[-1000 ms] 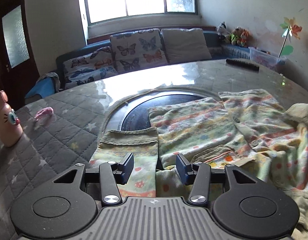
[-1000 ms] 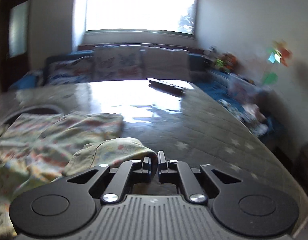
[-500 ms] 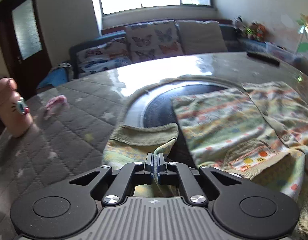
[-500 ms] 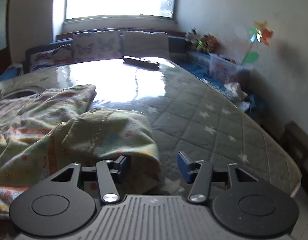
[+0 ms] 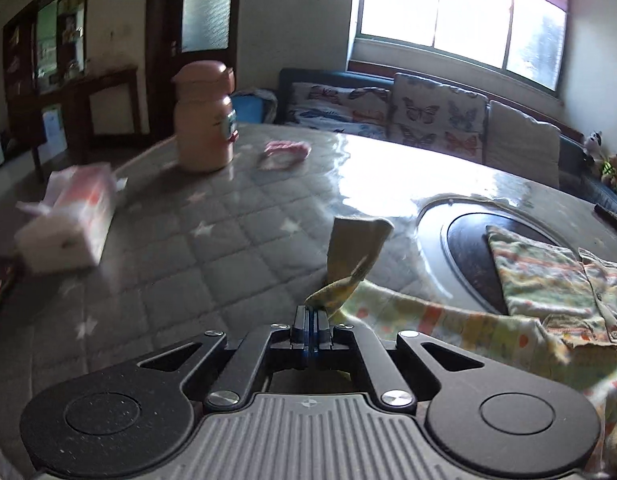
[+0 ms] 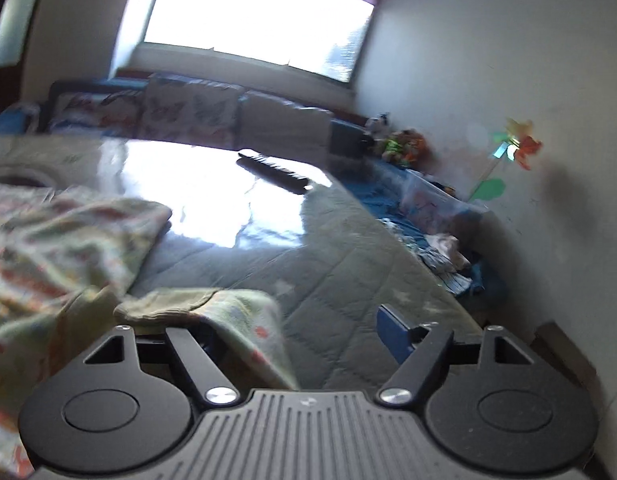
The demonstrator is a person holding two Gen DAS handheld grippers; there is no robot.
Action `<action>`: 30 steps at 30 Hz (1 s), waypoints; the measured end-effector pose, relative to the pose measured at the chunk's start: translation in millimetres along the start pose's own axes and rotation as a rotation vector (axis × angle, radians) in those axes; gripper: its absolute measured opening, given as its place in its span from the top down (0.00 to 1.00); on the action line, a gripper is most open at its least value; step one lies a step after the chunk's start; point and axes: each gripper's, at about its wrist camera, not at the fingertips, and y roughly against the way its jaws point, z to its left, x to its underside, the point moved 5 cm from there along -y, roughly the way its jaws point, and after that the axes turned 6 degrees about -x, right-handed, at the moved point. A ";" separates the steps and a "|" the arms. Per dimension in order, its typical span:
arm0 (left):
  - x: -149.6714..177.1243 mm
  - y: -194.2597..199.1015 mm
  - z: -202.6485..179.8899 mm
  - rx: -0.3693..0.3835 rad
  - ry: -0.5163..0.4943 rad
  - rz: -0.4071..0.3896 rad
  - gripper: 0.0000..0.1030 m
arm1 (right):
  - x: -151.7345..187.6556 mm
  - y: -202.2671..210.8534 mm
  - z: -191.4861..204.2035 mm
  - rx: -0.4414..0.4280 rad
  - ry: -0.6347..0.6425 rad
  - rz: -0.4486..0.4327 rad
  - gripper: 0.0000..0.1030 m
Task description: Fold clothes
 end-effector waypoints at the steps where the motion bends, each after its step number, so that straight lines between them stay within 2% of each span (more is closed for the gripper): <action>1: 4.0 1.6 3.0 -0.005 0.003 0.007 0.98 | 0.1 0.7 -11.4 0.016 -0.045 0.004 0.23; 9: 14.6 8.7 23.0 -0.069 0.027 0.036 0.97 | 29.8 -0.5 -71.0 0.080 -0.287 0.098 0.23; 12: 8.8 17.4 21.6 -0.069 0.010 0.009 0.96 | 30.1 5.7 -72.2 0.093 -0.262 0.073 0.23; 14: 3.2 22.5 12.3 -0.035 -0.015 -0.010 0.96 | 24.9 10.4 -64.7 0.074 -0.223 0.045 0.23; 18: -3.9 22.1 -22.1 0.049 -0.093 -0.017 0.93 | 15.2 9.7 -38.7 -0.034 -0.167 0.035 0.22; 20: -6.1 19.5 -44.0 0.097 -0.133 -0.014 0.87 | 9.8 7.8 -20.7 -0.109 -0.135 0.037 0.22; 22: -8.8 16.7 -65.5 0.141 -0.167 -0.013 0.68 | 4.6 3.0 0.6 -0.194 -0.103 0.050 0.22; 23: -10.6 14.7 -77.8 0.158 -0.193 -0.017 0.66 | 2.3 0.6 8.9 -0.227 -0.091 0.057 0.23; 30: -30.1 -16.9 -149.5 0.250 -0.323 -0.009 0.65 | -21.9 -25.8 47.9 -0.399 -0.062 0.120 0.37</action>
